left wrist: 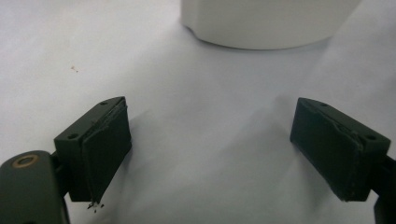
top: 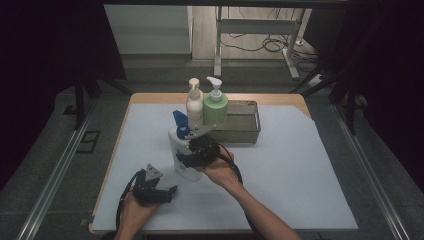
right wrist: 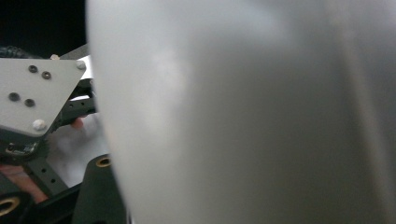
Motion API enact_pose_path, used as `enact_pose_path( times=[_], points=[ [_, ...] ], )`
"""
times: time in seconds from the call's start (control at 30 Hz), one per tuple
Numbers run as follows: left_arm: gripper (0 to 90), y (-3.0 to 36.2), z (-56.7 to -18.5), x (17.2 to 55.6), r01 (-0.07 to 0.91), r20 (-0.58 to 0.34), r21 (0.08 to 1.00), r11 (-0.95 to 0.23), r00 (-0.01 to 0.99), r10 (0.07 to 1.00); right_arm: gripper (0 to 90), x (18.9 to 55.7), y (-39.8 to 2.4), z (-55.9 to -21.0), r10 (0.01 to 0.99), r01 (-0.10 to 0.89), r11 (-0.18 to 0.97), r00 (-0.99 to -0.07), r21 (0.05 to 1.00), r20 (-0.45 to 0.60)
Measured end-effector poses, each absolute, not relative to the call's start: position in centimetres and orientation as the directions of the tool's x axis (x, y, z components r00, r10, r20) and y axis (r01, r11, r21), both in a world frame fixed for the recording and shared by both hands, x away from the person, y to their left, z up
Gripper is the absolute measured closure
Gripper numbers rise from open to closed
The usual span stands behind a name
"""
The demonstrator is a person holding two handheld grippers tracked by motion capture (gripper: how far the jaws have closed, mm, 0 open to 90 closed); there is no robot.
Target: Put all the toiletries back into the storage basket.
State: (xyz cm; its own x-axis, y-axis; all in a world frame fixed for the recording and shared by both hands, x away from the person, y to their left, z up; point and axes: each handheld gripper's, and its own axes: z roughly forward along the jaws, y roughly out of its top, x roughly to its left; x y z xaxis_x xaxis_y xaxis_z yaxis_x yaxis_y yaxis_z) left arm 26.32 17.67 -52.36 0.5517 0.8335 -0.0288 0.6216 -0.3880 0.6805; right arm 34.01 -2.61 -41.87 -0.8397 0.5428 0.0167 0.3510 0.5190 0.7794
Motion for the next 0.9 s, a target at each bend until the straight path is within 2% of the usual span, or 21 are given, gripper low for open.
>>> enact_pose_path(
  times=[0.63,0.9],
  points=[
    [12.2,17.7,-52.4,26.3,0.623,-0.029,0.68,-0.387,0.55,0.834,40.0,33.4,-7.2,-39.2,0.57,0.366,0.507,-0.821,0.781,0.015],
    [12.1,17.7,-52.4,26.3,0.623,-0.029,0.68,-0.387,0.55,0.835,40.2,33.5,-9.8,-38.5,0.61,0.386,0.488,-0.792,0.783,0.01]
  ],
)
